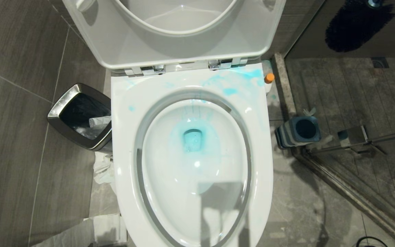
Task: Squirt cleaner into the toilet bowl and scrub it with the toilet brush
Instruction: Scrub the toilet bowl
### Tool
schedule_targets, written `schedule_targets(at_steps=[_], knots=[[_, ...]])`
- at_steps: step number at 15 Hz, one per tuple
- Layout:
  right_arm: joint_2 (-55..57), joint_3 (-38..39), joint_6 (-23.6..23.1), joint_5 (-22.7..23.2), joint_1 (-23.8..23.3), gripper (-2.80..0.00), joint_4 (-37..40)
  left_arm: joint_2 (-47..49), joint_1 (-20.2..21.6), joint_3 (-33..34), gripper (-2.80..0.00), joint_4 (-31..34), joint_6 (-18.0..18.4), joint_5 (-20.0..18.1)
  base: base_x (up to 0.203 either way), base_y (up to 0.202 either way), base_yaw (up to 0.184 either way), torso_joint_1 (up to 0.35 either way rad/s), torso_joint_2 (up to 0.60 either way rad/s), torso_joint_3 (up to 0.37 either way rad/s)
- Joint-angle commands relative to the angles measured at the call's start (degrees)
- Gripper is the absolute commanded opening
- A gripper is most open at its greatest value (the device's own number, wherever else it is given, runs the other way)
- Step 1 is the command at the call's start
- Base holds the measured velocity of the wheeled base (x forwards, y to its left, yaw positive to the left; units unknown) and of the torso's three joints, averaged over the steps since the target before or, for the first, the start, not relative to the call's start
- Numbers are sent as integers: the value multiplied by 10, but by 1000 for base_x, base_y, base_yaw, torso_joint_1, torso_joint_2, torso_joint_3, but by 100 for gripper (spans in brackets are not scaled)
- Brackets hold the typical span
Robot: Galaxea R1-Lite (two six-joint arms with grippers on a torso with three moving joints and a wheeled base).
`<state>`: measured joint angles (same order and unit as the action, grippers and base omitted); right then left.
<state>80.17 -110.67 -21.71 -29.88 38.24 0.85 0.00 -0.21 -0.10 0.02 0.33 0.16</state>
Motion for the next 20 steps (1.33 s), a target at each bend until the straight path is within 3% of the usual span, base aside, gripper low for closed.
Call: schedule_targets(at_steps=[1, 5, 13, 17, 20], knots=[[20, 1, 2, -33, 55, -280, -2, 1, -1, 0, -280, 0, 0, 0, 0, 0, 0, 2, 2, 193], [72, 3, 53, -105, 148, -280, -5, 1, -1, 0, -280, 0, -1, 0, 0, 0, 0, 2, 0, 205], [184, -5, 132, -108, 156, -280, -4, 1, 0, 0, -280, 0, -2, 0, 0, 0, 0, 1, 3, 107], [245, -15, 151, -107, 204, -280, -6, 1, 0, 0, -280, 0, -2, 0, 0, 0, 0, 0, 0, 0], [286, -14, 180, -108, 212, -280, -8, 1, -1, 0, -280, 0, -2, 0, 0, 0, 0, 0, 0, 0]])
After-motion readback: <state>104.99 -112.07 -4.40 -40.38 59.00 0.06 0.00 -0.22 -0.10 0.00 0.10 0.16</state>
